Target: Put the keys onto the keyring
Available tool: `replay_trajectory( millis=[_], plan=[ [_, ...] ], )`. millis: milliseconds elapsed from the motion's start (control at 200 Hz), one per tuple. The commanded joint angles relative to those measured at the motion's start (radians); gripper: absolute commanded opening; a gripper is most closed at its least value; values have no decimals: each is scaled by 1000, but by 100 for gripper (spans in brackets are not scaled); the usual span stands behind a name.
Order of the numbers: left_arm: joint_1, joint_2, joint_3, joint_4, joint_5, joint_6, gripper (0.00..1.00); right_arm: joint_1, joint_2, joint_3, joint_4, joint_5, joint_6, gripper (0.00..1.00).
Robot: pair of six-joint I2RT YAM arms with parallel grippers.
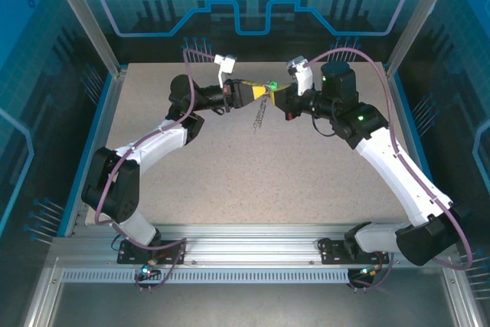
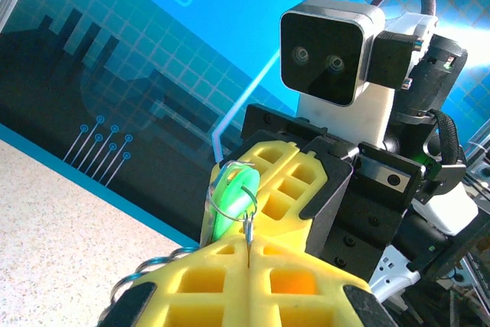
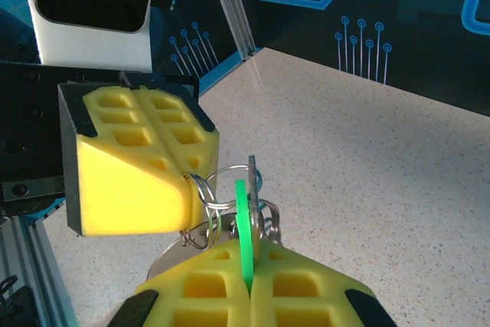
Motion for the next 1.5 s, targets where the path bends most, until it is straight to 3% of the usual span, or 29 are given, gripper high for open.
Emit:
replay_trajectory(
  millis=[0, 1240, 1386, 1496],
  plan=[
    [-10, -23, 13, 21, 12, 24, 0, 15, 12, 31, 11, -9, 10, 0],
    [-11, -20, 11, -3, -3, 39, 0, -48, -11, 37, -18, -7, 7, 0],
    [-7, -22, 3, -14, -29, 50, 35, -49, 32, 90, -61, -8, -12, 0],
    [0, -29, -3, -22, -41, 56, 46, -58, 62, 116, -79, -14, -21, 0]
  ],
)
